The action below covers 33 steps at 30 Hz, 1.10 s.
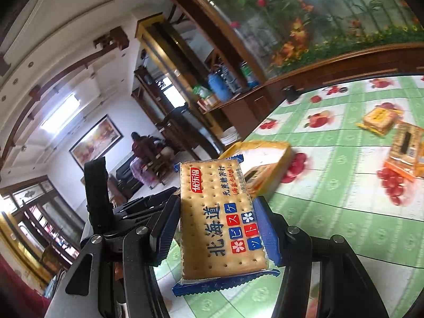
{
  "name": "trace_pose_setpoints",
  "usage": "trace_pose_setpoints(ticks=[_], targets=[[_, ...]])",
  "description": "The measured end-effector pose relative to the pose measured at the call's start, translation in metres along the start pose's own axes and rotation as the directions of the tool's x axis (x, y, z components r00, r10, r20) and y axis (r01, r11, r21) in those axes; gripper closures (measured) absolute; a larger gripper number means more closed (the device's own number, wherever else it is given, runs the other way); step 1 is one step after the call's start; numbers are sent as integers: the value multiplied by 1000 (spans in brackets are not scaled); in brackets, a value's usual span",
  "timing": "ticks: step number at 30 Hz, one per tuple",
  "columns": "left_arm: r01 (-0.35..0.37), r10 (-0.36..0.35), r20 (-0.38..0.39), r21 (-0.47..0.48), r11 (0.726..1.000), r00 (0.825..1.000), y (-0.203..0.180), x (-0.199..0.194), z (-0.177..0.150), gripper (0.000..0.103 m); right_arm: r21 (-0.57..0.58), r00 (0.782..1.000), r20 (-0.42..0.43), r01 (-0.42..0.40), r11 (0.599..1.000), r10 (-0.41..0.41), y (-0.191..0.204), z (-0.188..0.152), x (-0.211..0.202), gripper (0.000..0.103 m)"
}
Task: Organize snacks
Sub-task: 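Carry both cracker packs to the white tray and release them inside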
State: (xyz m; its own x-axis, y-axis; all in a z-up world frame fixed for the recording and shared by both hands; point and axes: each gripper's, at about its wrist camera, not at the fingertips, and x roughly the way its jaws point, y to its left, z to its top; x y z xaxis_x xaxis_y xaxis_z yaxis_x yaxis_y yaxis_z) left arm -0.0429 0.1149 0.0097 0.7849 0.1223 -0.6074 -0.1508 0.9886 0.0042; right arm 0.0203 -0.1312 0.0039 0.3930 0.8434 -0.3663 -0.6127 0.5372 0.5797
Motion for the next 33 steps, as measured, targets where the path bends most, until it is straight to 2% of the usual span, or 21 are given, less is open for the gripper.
trace_pose_setpoints(ticks=[14, 26, 29, 31, 33], targets=[[-45, 44, -19, -55, 997, 999, 31, 10, -6, 52, 5, 999, -43, -28, 1000, 28, 18, 0, 58, 46], [-74, 69, -66, -77, 994, 995, 50, 20, -14, 51, 40, 994, -106, 32, 999, -28, 4, 4, 121, 46], [-99, 92, -83, -93, 991, 992, 53, 22, -14, 44, 42, 991, -124, 53, 998, -47, 1, 3, 135, 46], [-114, 105, -96, -97, 989, 990, 56, 23, -15, 26, 49, 989, -142, 59, 997, -52, -1, 3, 146, 46], [-133, 122, -98, -105, 986, 988, 58, 22, -15, 21, 55, 987, -149, 64, 996, -55, -2, 1, 153, 45]])
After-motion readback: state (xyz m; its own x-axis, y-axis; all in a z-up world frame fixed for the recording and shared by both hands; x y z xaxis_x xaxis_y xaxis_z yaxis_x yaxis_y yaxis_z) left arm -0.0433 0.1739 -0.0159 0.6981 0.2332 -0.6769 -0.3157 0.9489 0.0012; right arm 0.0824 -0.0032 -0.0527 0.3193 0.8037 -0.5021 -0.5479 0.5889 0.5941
